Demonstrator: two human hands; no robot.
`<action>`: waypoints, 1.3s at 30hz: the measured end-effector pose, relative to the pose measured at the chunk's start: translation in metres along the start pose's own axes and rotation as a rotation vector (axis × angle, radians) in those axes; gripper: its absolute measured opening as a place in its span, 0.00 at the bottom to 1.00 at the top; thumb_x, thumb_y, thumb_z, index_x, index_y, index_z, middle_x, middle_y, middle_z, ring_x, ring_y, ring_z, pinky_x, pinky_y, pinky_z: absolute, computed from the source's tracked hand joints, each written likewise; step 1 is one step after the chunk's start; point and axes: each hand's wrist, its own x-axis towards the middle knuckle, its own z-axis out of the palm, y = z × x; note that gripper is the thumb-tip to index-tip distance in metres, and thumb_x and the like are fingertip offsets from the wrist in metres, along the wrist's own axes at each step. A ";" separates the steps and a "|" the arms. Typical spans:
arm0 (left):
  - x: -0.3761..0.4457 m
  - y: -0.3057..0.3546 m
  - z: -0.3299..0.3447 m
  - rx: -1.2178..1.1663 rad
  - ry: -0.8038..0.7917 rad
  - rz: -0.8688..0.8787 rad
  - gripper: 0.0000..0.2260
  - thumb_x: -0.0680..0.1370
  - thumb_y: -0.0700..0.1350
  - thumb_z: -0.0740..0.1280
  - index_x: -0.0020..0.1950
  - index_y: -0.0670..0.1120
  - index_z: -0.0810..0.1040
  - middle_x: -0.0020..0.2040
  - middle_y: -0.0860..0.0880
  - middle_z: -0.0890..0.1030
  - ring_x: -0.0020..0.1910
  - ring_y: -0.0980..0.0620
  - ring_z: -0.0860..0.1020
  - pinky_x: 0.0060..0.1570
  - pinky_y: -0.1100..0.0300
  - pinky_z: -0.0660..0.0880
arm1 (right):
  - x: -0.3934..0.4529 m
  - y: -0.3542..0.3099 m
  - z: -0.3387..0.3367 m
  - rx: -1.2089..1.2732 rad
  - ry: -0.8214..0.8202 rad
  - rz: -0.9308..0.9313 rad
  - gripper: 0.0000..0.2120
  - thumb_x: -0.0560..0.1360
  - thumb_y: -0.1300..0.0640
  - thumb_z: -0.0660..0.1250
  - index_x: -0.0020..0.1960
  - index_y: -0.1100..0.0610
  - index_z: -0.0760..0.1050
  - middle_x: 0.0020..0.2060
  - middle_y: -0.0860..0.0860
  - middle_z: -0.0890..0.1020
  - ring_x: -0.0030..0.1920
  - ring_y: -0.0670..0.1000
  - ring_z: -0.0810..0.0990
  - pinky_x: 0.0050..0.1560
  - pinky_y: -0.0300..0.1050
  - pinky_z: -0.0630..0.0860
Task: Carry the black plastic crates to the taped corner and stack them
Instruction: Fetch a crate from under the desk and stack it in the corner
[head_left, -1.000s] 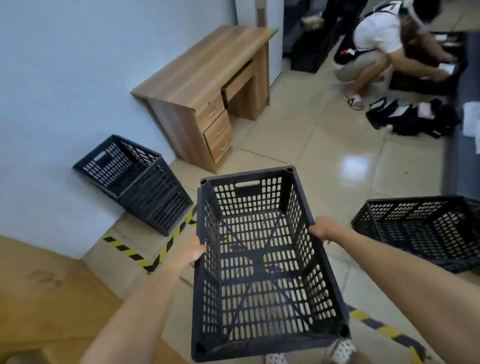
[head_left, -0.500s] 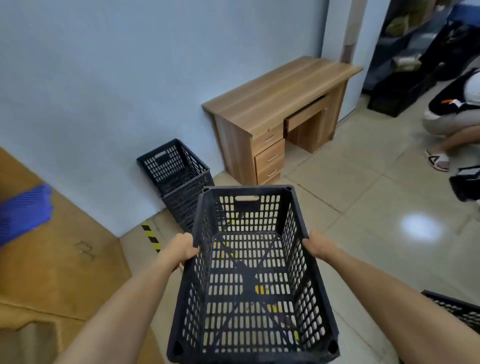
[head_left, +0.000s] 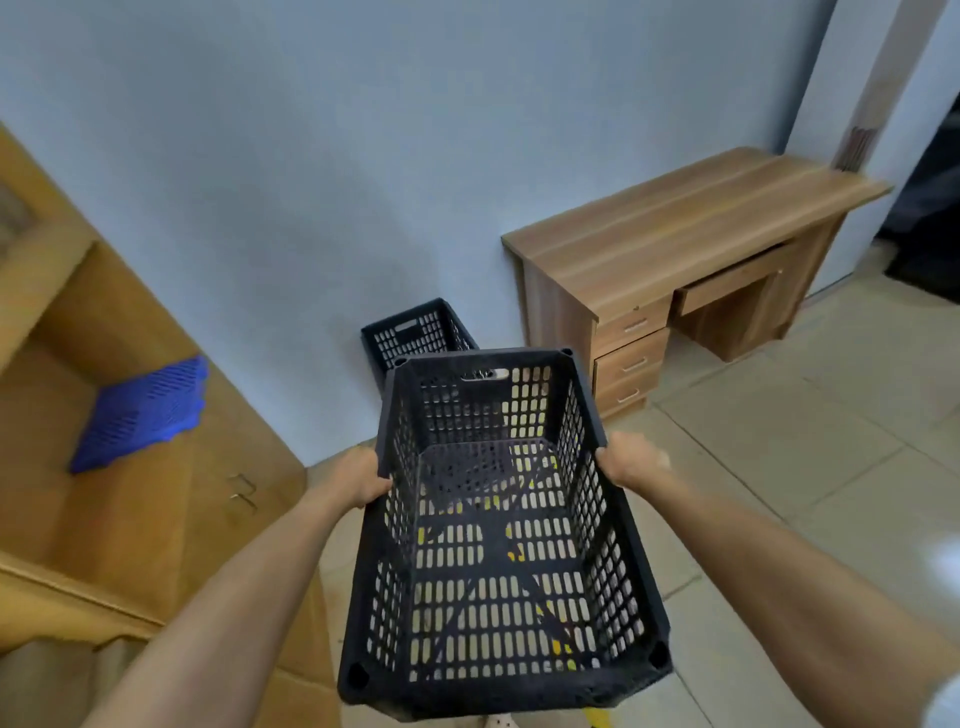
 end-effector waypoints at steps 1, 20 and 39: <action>0.013 -0.009 -0.005 0.015 0.005 -0.007 0.08 0.77 0.50 0.64 0.49 0.45 0.75 0.47 0.45 0.81 0.47 0.45 0.81 0.49 0.51 0.80 | 0.011 -0.013 -0.003 -0.006 0.011 -0.009 0.17 0.80 0.51 0.56 0.59 0.61 0.76 0.56 0.58 0.81 0.54 0.59 0.80 0.52 0.49 0.75; 0.215 -0.129 -0.105 0.187 0.118 -0.075 0.12 0.77 0.51 0.60 0.52 0.45 0.76 0.50 0.47 0.80 0.49 0.45 0.79 0.47 0.55 0.73 | 0.205 -0.230 -0.046 -0.087 -0.053 -0.077 0.19 0.78 0.48 0.59 0.61 0.61 0.74 0.58 0.58 0.80 0.56 0.60 0.80 0.57 0.52 0.76; 0.423 -0.129 -0.179 0.139 0.014 -0.202 0.10 0.77 0.51 0.60 0.47 0.45 0.74 0.45 0.48 0.76 0.43 0.47 0.74 0.46 0.56 0.71 | 0.472 -0.340 -0.083 -0.164 -0.218 -0.276 0.12 0.81 0.55 0.55 0.46 0.63 0.70 0.44 0.59 0.80 0.44 0.58 0.80 0.50 0.49 0.78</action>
